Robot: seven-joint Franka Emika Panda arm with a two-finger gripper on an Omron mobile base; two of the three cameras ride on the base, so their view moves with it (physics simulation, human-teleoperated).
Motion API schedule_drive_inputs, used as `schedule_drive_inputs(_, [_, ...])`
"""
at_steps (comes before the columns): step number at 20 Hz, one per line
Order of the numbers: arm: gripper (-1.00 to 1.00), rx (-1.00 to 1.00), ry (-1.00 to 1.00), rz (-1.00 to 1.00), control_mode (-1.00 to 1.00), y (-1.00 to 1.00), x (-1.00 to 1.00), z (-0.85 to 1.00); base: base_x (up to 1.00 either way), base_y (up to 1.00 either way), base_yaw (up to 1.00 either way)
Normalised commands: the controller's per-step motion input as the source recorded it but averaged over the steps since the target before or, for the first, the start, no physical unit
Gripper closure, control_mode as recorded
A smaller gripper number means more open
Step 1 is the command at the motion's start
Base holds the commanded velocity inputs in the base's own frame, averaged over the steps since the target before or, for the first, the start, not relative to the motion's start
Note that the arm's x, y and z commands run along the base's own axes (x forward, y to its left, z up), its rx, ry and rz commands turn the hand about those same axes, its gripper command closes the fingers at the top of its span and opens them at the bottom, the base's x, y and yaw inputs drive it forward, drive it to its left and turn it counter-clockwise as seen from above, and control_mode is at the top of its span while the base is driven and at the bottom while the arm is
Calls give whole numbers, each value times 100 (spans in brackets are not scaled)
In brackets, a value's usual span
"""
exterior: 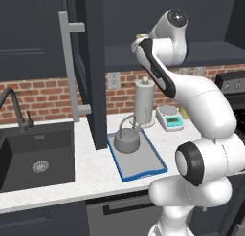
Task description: Pick the kettle from the counter and place it on the tray. Then pick the mug from the cabinet and place it on the tray. Then close the cabinet doors.
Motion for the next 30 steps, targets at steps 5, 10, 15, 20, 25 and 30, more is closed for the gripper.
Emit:
schedule_drive_inputs(5, [-100,-13,1,0,-100,0,34,-7,0,0,0])
schedule_drive_inputs(10, [-100,-3,0,0,-100,0,25,0,0,0,0])
schedule_drive_inputs(15, [-100,0,0,0,-100,0,25,-4,0,0,0])
schedule_drive_inputs(20, [-100,0,0,0,-100,-7,3,-4,0,0,0])
schedule_drive_inputs(25, [-100,0,0,0,-100,-2,0,-2,0,0,0])
schedule_drive_inputs(30, [100,0,0,0,-100,0,1,-1,0,0,0])
